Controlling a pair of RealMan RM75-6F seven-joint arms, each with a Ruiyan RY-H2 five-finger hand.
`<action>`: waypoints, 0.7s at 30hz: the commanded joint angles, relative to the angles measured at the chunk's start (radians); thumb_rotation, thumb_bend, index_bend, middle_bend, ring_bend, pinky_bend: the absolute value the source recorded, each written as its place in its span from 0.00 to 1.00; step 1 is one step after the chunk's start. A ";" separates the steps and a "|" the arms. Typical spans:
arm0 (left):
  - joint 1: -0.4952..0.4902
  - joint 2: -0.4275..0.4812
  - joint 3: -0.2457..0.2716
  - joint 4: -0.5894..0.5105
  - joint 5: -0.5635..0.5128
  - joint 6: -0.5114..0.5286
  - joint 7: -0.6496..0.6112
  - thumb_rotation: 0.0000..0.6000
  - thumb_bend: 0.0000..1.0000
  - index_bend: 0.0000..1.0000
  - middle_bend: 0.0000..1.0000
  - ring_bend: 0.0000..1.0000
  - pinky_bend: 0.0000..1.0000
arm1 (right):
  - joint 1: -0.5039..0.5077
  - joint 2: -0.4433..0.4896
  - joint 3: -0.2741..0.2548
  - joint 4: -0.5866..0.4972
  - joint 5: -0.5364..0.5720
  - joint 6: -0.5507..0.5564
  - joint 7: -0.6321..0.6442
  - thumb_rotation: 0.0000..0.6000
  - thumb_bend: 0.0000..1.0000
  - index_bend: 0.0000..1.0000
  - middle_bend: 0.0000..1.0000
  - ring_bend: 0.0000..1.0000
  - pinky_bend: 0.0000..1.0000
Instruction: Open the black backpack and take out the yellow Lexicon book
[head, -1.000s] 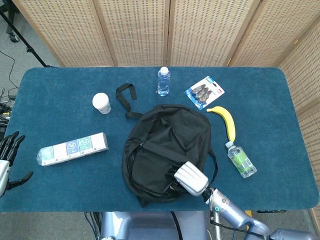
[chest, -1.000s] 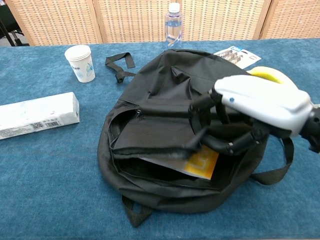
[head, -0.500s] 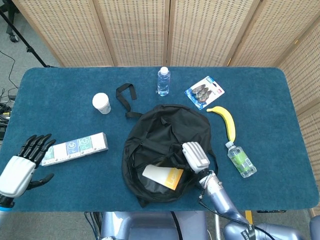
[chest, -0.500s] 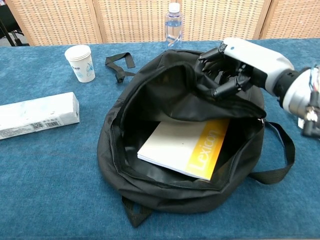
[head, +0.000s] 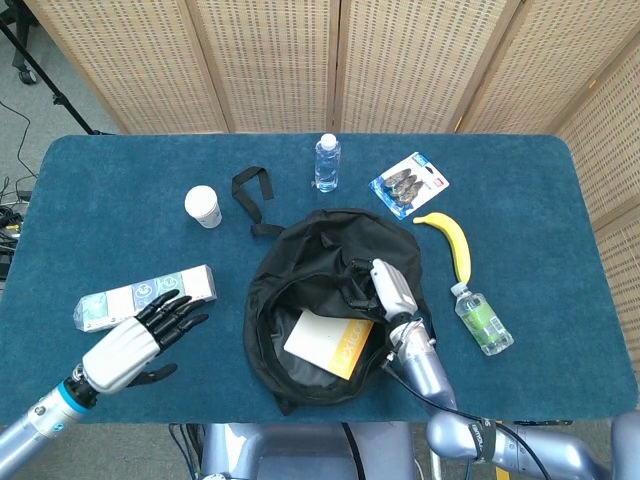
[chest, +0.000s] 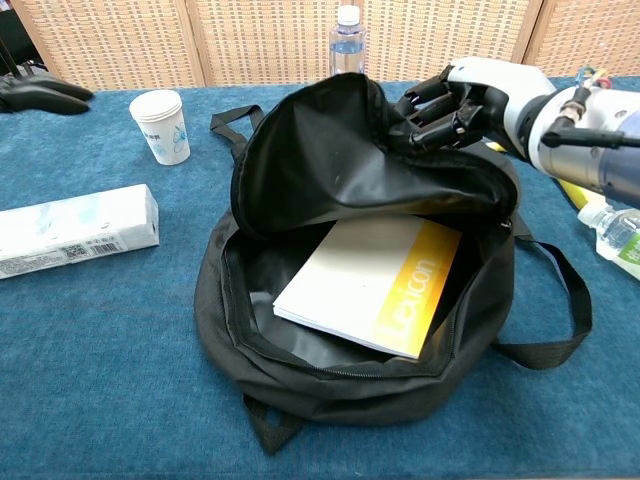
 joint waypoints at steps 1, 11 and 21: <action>-0.044 -0.039 0.010 -0.004 0.017 -0.051 0.001 1.00 0.25 0.00 0.00 0.00 0.00 | 0.016 0.009 0.010 -0.014 0.036 -0.002 0.003 1.00 0.53 0.71 0.63 0.50 0.58; -0.141 -0.235 -0.001 0.037 -0.014 -0.188 0.044 1.00 0.27 0.00 0.00 0.00 0.00 | 0.041 0.037 0.006 -0.045 0.091 -0.015 0.019 1.00 0.54 0.71 0.63 0.50 0.58; -0.212 -0.393 -0.022 0.097 -0.084 -0.284 0.091 1.00 0.30 0.00 0.00 0.00 0.00 | 0.062 0.074 0.004 -0.070 0.111 -0.006 0.030 1.00 0.54 0.72 0.63 0.50 0.58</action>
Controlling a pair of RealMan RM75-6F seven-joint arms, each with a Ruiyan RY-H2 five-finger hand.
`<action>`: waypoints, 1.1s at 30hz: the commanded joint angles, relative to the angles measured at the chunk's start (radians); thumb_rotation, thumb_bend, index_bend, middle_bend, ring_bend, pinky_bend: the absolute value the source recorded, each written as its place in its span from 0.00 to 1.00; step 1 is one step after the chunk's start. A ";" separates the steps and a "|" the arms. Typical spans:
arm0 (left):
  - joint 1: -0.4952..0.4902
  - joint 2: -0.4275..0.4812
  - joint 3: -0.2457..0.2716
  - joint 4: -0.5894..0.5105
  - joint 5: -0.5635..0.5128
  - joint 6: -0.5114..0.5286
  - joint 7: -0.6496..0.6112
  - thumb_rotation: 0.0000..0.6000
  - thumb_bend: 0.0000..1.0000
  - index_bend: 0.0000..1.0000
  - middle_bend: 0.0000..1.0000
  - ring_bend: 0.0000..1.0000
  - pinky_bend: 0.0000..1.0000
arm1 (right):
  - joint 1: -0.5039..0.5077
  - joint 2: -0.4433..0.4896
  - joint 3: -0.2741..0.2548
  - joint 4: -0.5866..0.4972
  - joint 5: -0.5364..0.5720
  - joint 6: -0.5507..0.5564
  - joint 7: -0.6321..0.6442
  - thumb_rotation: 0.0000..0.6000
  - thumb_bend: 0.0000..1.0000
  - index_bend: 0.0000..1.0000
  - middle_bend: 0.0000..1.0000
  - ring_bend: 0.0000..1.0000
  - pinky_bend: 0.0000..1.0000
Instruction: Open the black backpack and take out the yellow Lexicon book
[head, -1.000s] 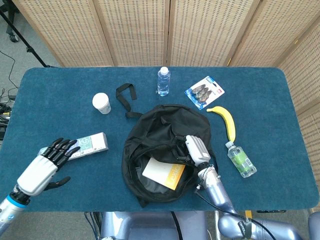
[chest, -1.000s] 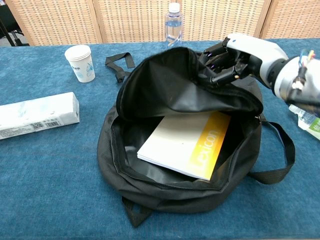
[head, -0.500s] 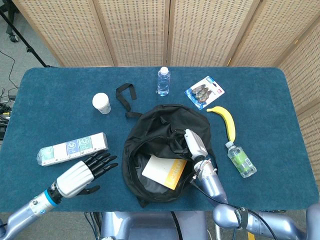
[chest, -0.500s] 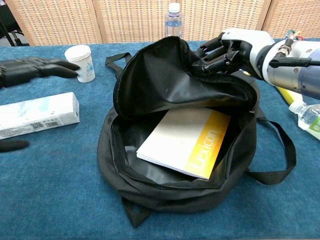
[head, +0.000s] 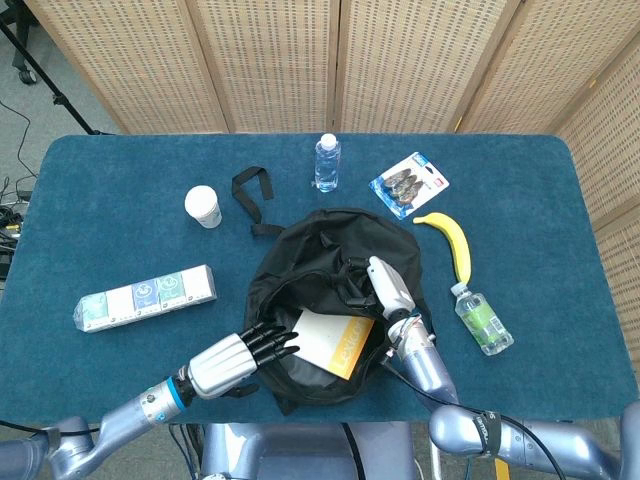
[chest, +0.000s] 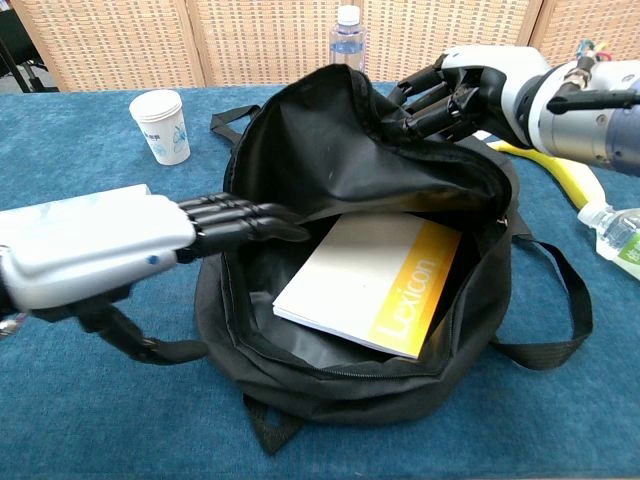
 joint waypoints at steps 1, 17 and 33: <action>-0.025 -0.042 -0.011 0.027 -0.028 -0.024 0.020 1.00 0.30 0.00 0.00 0.00 0.00 | 0.004 0.006 -0.002 -0.006 0.005 0.004 0.004 1.00 0.54 0.72 0.63 0.50 0.58; -0.100 -0.163 -0.045 0.109 -0.144 -0.108 0.109 1.00 0.28 0.00 0.00 0.00 0.00 | 0.018 0.026 -0.025 -0.024 0.012 0.020 0.033 1.00 0.54 0.72 0.63 0.50 0.58; -0.147 -0.305 -0.054 0.274 -0.229 -0.136 0.136 1.00 0.26 0.00 0.00 0.00 0.00 | 0.024 0.060 -0.033 -0.044 0.022 0.025 0.061 1.00 0.54 0.72 0.63 0.50 0.58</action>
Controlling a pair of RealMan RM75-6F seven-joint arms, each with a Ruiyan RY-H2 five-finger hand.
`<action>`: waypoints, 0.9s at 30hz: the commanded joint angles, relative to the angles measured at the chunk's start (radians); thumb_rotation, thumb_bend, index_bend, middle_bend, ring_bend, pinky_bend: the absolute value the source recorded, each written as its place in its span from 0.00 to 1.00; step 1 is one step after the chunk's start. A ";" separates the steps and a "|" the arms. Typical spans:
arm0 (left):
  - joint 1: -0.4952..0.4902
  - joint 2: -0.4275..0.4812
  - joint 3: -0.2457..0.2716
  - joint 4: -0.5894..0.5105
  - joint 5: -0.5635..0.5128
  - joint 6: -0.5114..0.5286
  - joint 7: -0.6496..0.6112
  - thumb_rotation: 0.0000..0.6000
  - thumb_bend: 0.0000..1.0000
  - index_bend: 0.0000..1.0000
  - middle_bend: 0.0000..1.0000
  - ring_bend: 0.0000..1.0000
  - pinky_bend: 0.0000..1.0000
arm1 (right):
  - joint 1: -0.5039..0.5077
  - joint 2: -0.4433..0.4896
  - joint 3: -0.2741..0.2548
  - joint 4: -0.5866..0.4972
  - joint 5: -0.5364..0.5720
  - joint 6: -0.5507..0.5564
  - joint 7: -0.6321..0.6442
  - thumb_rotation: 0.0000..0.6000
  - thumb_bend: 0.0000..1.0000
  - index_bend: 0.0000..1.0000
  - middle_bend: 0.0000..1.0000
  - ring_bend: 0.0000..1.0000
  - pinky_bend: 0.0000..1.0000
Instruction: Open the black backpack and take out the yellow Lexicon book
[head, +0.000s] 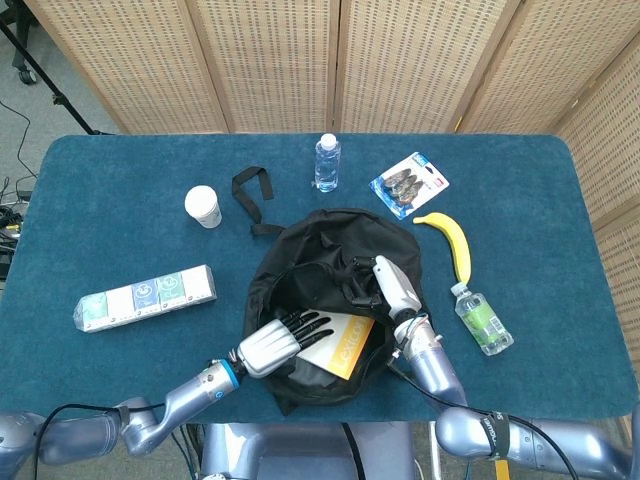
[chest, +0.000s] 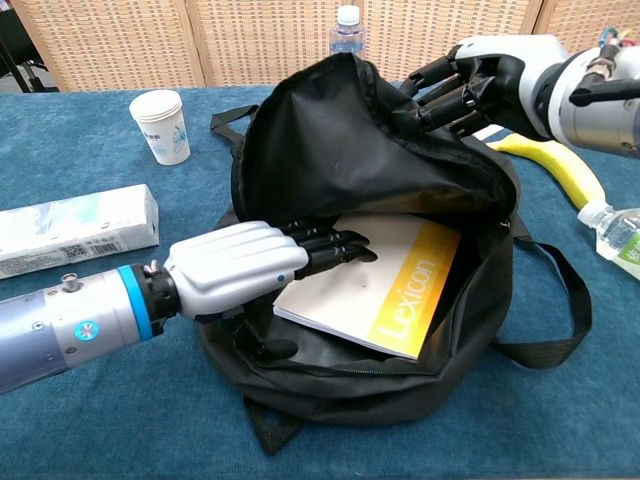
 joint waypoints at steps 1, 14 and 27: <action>-0.010 -0.018 -0.008 0.017 -0.019 -0.011 0.013 1.00 0.26 0.00 0.00 0.00 0.00 | 0.001 0.002 -0.002 -0.001 0.000 0.000 0.003 1.00 0.54 0.72 0.63 0.50 0.58; -0.038 -0.126 -0.035 0.117 -0.086 -0.026 0.057 1.00 0.41 0.13 0.00 0.01 0.13 | 0.002 0.029 -0.006 -0.006 0.004 -0.006 0.025 1.00 0.55 0.72 0.63 0.50 0.58; -0.029 -0.195 -0.021 0.217 -0.058 0.101 0.038 1.00 0.73 0.69 0.42 0.38 0.50 | 0.006 0.042 -0.010 -0.004 -0.001 -0.003 0.040 1.00 0.55 0.72 0.63 0.50 0.58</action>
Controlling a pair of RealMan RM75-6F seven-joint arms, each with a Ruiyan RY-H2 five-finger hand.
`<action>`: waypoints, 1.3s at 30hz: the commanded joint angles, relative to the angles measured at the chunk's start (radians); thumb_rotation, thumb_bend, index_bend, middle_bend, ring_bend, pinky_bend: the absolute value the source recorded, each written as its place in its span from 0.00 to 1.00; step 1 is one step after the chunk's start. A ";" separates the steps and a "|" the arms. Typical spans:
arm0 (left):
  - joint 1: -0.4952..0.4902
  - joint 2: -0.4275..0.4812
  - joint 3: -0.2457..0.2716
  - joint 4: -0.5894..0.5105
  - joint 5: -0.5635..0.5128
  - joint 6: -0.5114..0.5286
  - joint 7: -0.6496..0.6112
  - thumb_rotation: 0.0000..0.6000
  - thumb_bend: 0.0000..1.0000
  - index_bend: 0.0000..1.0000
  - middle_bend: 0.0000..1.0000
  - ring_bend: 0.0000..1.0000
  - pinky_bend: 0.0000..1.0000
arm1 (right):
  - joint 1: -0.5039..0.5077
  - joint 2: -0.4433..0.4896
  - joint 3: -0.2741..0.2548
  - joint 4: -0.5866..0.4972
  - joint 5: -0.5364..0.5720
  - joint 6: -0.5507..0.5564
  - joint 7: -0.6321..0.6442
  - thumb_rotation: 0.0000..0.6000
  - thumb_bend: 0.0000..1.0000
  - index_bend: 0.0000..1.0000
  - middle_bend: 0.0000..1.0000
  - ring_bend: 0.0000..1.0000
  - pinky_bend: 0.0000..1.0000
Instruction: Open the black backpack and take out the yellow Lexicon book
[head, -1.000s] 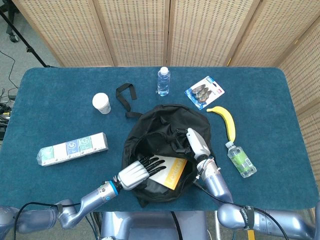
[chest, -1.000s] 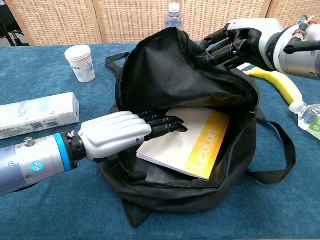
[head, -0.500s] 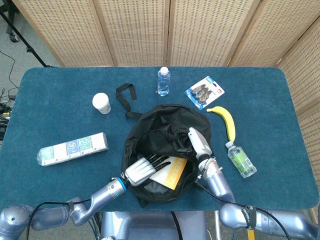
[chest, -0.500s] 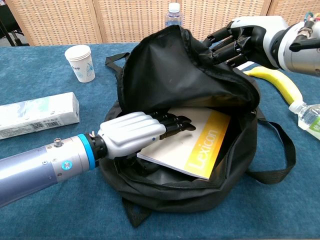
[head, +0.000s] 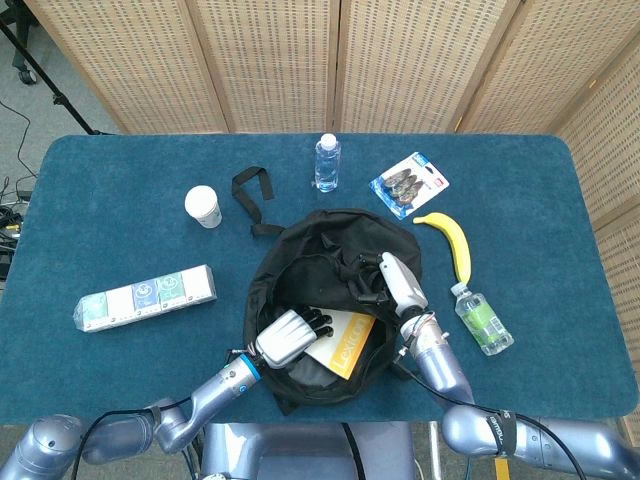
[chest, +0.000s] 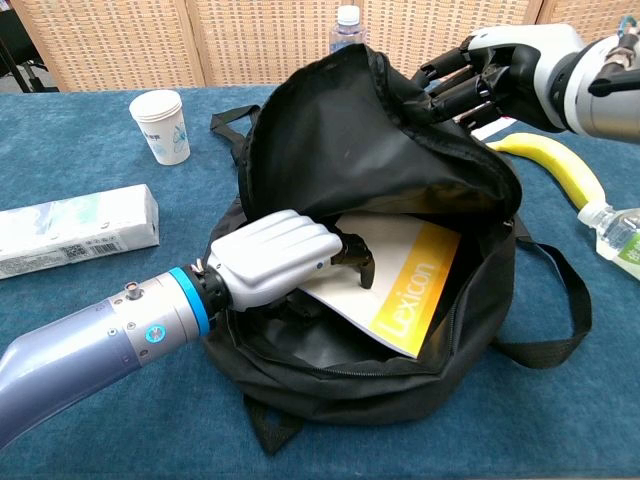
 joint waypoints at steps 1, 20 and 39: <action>0.000 -0.007 0.004 0.013 0.006 0.017 -0.020 1.00 0.73 0.70 0.43 0.38 0.50 | 0.001 0.000 -0.001 0.001 -0.001 0.001 0.001 1.00 0.55 0.72 0.63 0.50 0.58; 0.031 0.218 0.029 -0.164 0.087 0.274 -0.294 1.00 0.71 0.76 0.49 0.43 0.55 | 0.012 0.011 0.011 0.089 0.026 -0.001 0.010 1.00 0.56 0.72 0.63 0.50 0.58; 0.075 0.655 -0.023 -0.543 0.099 0.443 -0.464 1.00 0.71 0.78 0.50 0.44 0.55 | -0.021 -0.003 -0.038 0.181 0.005 -0.014 0.026 1.00 0.56 0.72 0.63 0.50 0.58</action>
